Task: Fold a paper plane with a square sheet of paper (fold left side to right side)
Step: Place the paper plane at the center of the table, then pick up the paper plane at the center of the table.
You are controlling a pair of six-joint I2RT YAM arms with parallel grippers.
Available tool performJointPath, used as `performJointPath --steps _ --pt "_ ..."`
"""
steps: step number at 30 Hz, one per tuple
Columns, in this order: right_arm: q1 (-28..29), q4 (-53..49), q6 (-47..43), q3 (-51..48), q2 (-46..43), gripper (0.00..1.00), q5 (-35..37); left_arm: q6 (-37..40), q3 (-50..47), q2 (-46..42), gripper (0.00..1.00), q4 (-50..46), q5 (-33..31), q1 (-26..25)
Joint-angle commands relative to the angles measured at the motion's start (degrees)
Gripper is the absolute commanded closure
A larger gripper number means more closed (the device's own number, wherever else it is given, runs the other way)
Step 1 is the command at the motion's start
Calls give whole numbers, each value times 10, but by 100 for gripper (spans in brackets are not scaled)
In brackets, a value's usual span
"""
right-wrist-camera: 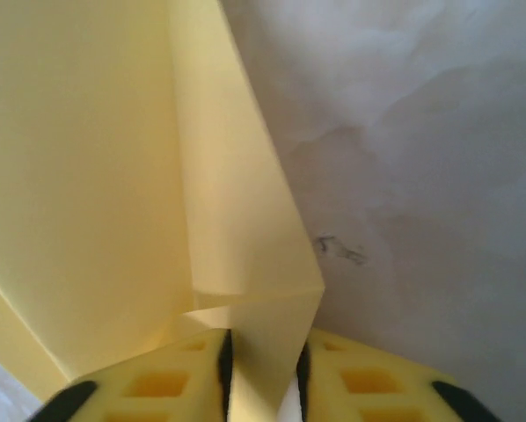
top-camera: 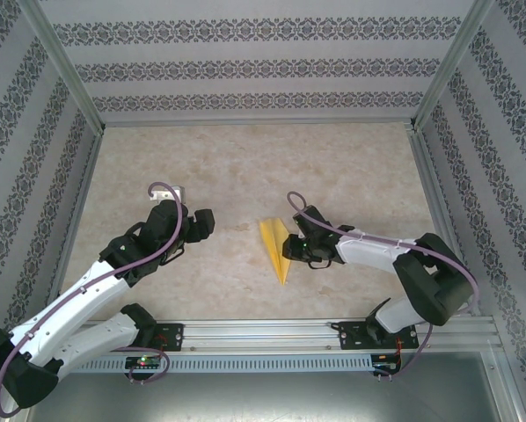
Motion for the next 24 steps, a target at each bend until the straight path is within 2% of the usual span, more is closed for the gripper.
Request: performJointPath --steps 1,4,9,12,16,24 --pt "-6 -74 -40 14 -52 66 48 -5 8 -1 14 -16 -1 6" --pt "-6 -131 -53 25 -101 58 74 -4 8 -1 14 -17 -2 6" --pt "32 -203 -59 62 -131 57 68 -5 4 3 13 -1 -1 6" --pt "68 -198 -38 69 -105 56 48 -6 4 8 13 3 1 6" --pt "105 -189 -30 87 -47 55 56 -5 5 14 13 4 4 6" --pt "123 -175 -37 128 40 58 52 0 7 17 12 -4 2 6"
